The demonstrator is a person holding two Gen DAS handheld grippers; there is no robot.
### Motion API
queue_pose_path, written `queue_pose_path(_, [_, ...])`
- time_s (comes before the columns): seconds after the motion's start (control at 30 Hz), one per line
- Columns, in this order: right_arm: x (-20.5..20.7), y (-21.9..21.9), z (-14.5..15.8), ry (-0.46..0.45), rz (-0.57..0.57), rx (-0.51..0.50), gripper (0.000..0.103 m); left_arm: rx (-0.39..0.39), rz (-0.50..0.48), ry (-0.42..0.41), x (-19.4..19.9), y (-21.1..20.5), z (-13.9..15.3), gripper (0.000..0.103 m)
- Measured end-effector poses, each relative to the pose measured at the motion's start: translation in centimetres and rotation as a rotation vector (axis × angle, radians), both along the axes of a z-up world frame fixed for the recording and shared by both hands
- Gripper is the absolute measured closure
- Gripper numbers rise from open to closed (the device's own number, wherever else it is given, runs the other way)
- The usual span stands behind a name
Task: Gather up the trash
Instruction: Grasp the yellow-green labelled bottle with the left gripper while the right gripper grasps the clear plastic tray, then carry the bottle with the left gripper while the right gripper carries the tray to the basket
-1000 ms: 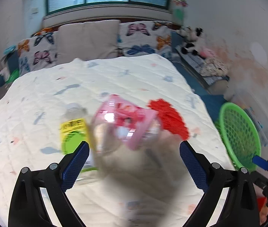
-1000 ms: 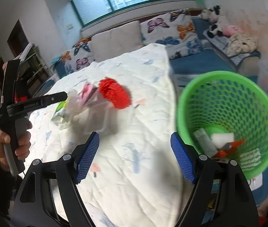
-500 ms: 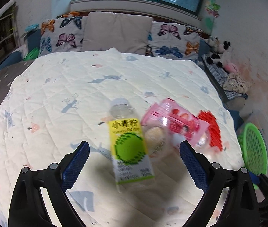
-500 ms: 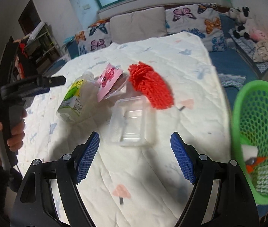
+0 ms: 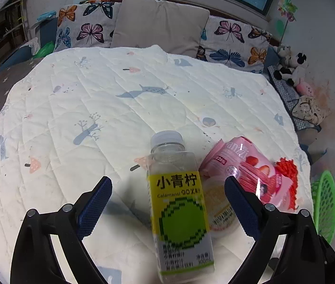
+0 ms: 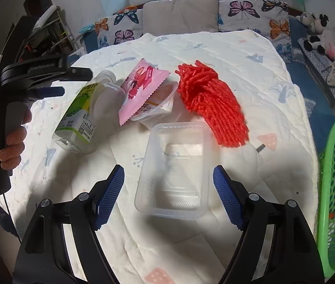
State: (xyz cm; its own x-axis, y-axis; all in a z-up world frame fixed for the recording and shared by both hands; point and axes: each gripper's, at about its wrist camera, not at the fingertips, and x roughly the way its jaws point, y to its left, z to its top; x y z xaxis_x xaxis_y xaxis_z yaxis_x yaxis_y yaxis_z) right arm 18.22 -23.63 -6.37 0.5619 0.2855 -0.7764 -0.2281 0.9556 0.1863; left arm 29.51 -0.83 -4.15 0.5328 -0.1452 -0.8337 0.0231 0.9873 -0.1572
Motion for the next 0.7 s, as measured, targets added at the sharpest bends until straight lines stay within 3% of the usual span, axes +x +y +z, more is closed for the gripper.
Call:
queue_pose_path(0.27, [0.6,0.1,-0.8,0.023,-0.007,-0.009,0.040,-0.002,0.012,0.046,1.7,-0.2,-1.7,0.022])
queue_pose_path(0.47, [1.0,0.2,-1.0,0.032,-0.010,-0.009,0.042,-0.031,0.020,0.071,2.3,0.0,-2.6,0.028])
queue_pose_path(0.57, [1.1,0.2,-1.0,0.030,-0.014,-0.009,0.045,-0.033,0.017,0.082,2.5,-0.1,-3.0,0.035])
queue_pose_path(0.63, [0.8,0.3,-0.9,0.024,-0.014,-0.009,0.045,-0.065,0.002,0.086,2.6,-0.2,-3.2,0.046])
queue_pose_path(0.7, [0.5,0.2,-0.8,0.017,-0.014,-0.006,0.045,-0.065,0.002,0.083,2.5,-0.3,-3.0,0.046])
